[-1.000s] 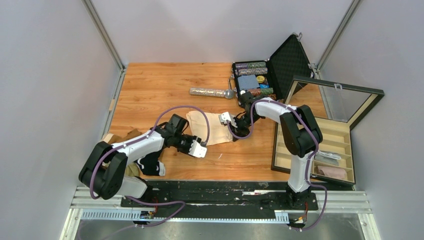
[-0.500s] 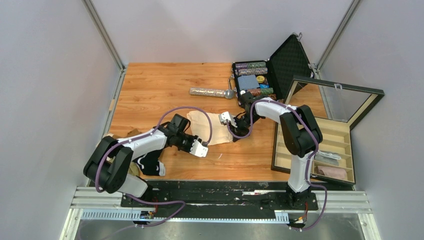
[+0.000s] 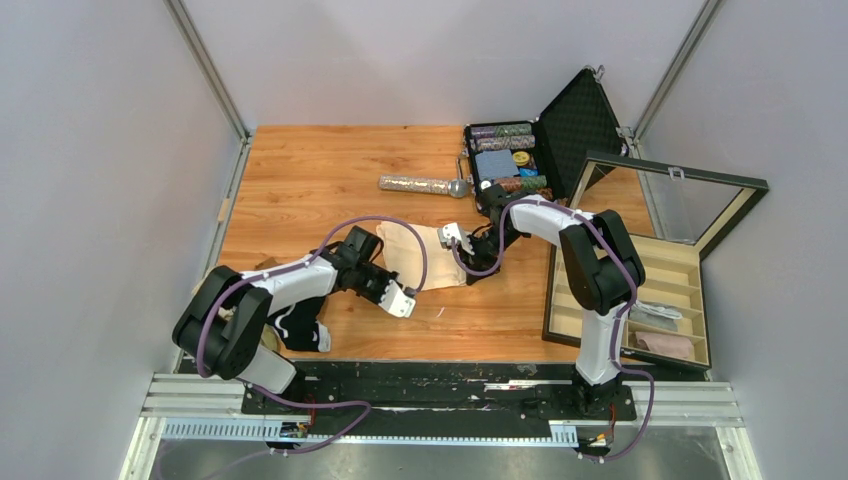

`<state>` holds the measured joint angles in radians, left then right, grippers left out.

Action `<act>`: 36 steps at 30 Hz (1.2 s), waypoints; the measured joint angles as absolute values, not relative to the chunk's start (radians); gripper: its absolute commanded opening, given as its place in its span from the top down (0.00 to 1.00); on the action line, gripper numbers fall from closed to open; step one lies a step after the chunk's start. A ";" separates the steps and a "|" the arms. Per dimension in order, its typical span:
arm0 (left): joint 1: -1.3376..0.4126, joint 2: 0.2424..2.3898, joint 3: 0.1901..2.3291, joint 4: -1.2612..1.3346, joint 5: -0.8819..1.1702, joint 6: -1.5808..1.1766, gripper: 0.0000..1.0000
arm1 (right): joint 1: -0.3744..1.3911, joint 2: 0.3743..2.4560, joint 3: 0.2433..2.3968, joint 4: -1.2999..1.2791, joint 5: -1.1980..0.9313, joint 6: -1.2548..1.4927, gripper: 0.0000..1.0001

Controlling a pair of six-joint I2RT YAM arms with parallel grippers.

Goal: Roll the underwear
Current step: Fold the underwear at the center of the board.

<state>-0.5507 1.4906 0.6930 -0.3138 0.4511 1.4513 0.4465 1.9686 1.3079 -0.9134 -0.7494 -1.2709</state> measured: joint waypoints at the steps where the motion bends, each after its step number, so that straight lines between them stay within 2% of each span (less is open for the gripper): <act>1: -0.550 1.491 0.695 -0.323 0.451 1.459 1.00 | 0.447 1.968 1.308 -0.915 -0.749 -1.265 1.00; 19: -0.501 1.511 0.931 -0.694 0.567 1.313 1.00 | 0.447 1.836 1.291 -1.010 -0.754 -1.168 1.00; 29: -0.477 1.612 1.017 -0.855 0.661 1.243 1.00 | 0.447 1.829 1.265 -1.037 -0.771 -1.131 1.00; 36: -0.433 1.727 1.176 -0.916 0.701 1.198 1.00 | 0.416 1.840 1.334 -1.102 -0.781 -1.129 1.00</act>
